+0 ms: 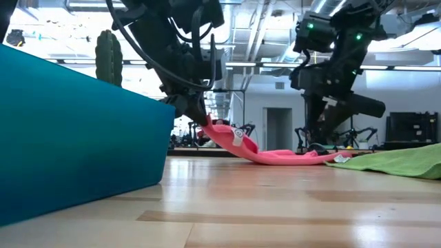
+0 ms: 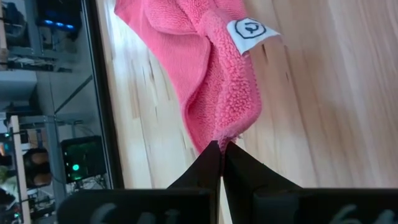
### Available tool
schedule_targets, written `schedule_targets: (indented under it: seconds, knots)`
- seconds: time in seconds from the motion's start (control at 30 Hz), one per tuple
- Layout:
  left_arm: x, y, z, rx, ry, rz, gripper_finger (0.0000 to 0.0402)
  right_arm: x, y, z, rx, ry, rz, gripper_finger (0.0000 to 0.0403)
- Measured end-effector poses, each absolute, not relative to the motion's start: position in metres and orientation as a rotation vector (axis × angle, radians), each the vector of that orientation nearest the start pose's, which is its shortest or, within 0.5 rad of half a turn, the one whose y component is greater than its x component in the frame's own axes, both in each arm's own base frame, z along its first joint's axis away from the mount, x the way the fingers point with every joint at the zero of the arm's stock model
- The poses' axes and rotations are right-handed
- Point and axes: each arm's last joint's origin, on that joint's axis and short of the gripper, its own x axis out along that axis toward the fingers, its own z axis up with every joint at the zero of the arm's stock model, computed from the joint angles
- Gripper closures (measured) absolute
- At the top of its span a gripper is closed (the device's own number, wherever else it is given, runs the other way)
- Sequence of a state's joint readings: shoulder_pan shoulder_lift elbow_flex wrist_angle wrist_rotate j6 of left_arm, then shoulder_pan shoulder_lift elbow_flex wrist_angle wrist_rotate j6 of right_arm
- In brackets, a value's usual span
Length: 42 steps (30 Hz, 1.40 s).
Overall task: Fold microfiber towels
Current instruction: Fold the pink microfiber
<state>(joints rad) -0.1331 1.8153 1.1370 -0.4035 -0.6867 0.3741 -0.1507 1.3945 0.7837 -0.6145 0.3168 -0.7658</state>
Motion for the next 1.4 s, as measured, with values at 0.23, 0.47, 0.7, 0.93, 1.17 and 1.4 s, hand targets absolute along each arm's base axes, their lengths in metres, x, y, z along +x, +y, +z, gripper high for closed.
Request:
schedule_targets:
  seconds: [0.23,0.47,0.7,0.93,1.17,1.4]
  knots:
    - [0.354,-0.026,0.173,0.745,1.103,0.313,0.0401,0.233,-0.045,0.173,-0.823,1.344,0.145,0.0209]
    - [0.354,-0.022,0.172,0.722,1.107,0.305,0.0401,0.236,-0.052,0.167,-0.832,1.350,0.172,0.0217]
    - [0.355,-0.022,0.172,0.721,1.105,0.305,0.0401,0.245,-0.058,0.143,-0.880,1.459,0.121,0.0223]
    - [0.355,-0.021,0.172,0.720,1.107,0.302,0.0401,0.248,-0.057,0.136,-0.913,1.476,0.141,0.0238]
    - [0.355,-0.021,0.172,0.718,1.105,0.295,0.0401,0.250,-0.056,0.138,-0.919,1.450,0.139,0.0258]
    - [0.355,-0.021,0.172,0.716,1.105,0.295,0.0401,0.250,-0.056,0.137,-0.897,1.436,0.162,0.0302]
